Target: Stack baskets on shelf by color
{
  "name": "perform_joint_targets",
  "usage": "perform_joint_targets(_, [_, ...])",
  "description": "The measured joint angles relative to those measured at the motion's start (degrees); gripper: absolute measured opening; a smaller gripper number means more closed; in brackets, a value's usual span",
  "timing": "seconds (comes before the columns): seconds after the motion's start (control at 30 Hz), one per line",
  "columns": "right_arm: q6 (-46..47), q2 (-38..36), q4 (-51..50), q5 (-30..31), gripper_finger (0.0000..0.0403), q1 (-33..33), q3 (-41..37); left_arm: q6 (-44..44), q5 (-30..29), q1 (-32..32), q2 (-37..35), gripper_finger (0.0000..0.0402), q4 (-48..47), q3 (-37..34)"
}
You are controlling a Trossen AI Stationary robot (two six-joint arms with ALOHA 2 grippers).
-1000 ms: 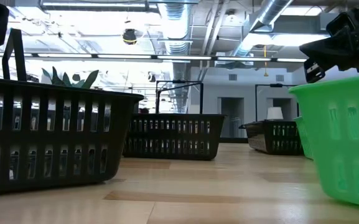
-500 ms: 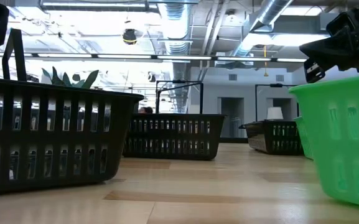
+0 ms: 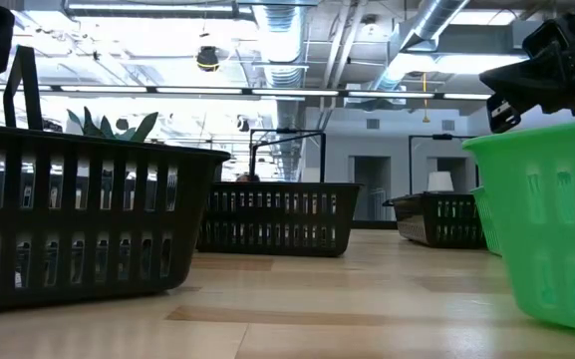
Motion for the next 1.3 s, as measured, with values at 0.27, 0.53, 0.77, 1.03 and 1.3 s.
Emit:
perform_joint_targets(0.27, [0.00,-0.01,0.00,0.00,0.0033,0.01,0.00,0.00,0.00,0.00,0.00,0.0086,-0.02,0.00])
perform_joint_targets(0.53, [0.02,0.00,0.00,-0.01,0.0033,-0.01,0.00,0.00,-0.01,0.00,-0.01,0.0086,-0.01,0.00])
perform_joint_targets(0.77, [0.02,0.01,0.00,0.00,0.0033,0.01,0.00,0.00,-0.02,0.00,-0.01,0.0086,0.00,0.00])
perform_joint_targets(1.03, [0.00,0.01,0.00,-0.01,0.0033,-0.01,-0.01,3.84,-0.85,0.00,-0.01,0.0086,0.14,0.00])
perform_joint_targets(1.3, [0.00,0.01,0.00,-0.02,0.0033,0.00,-0.02,8.09,-1.80,0.00,-0.01,0.0086,0.38,0.00])
